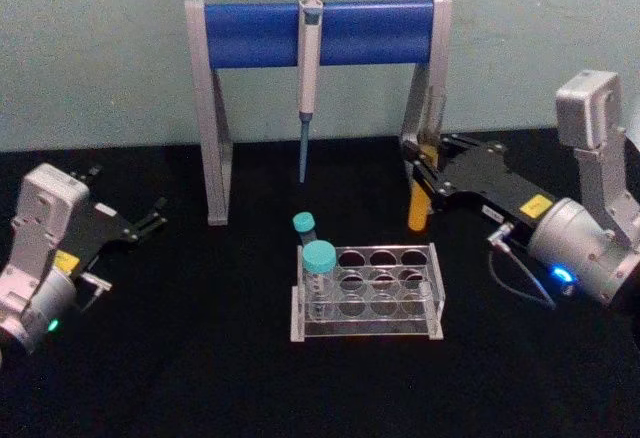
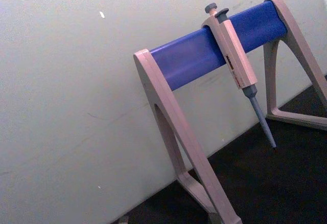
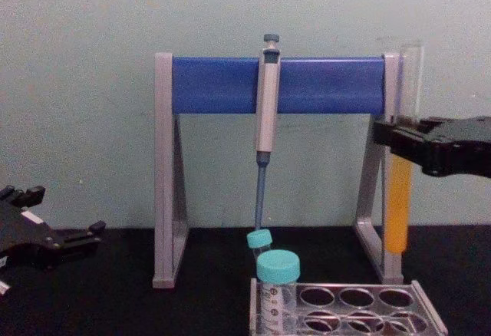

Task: Pick up the test tube from the test tube rack, shake it, then place it back into the test tube rack.

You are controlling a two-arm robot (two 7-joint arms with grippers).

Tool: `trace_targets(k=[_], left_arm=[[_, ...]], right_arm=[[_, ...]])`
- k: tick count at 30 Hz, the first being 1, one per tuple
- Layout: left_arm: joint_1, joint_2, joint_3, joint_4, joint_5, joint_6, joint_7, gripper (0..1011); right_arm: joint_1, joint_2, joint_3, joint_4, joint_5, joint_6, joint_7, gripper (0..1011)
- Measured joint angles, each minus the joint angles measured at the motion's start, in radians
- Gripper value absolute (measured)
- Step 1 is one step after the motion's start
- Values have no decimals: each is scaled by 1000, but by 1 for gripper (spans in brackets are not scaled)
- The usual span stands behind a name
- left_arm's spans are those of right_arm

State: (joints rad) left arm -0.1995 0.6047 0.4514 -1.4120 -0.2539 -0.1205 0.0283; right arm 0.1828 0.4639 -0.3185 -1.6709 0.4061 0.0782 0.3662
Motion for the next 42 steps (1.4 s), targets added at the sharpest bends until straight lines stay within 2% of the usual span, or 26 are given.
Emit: trace_targets(k=[3, 8, 14, 20, 25, 32, 42], left_arm=[[0, 0, 0, 0, 0, 0, 0, 1002], [0, 0, 0, 0, 0, 0, 0, 1001], [0, 0, 0, 0, 0, 0, 0, 1001], [0, 0, 0, 0, 0, 0, 0, 1001], [0, 0, 0, 0, 0, 0, 0, 1001], [0, 0, 0, 0, 0, 0, 0, 1001], [0, 0, 0, 0, 0, 0, 0, 1001]], right_arm=[[-33, 25, 15, -40, -1, 24, -3, 229], [-70, 53, 19, -83, 4, 53, 10, 229], [-85, 66, -8, -106, 31, 77, 54, 229], [-54, 43, -45, -84, 53, 64, 81, 229], [-1, 0, -75, -27, 61, 21, 87, 229], [38, -39, -77, 26, 48, -23, 49, 229], [43, -56, -49, 45, 0, -49, -3, 229]])
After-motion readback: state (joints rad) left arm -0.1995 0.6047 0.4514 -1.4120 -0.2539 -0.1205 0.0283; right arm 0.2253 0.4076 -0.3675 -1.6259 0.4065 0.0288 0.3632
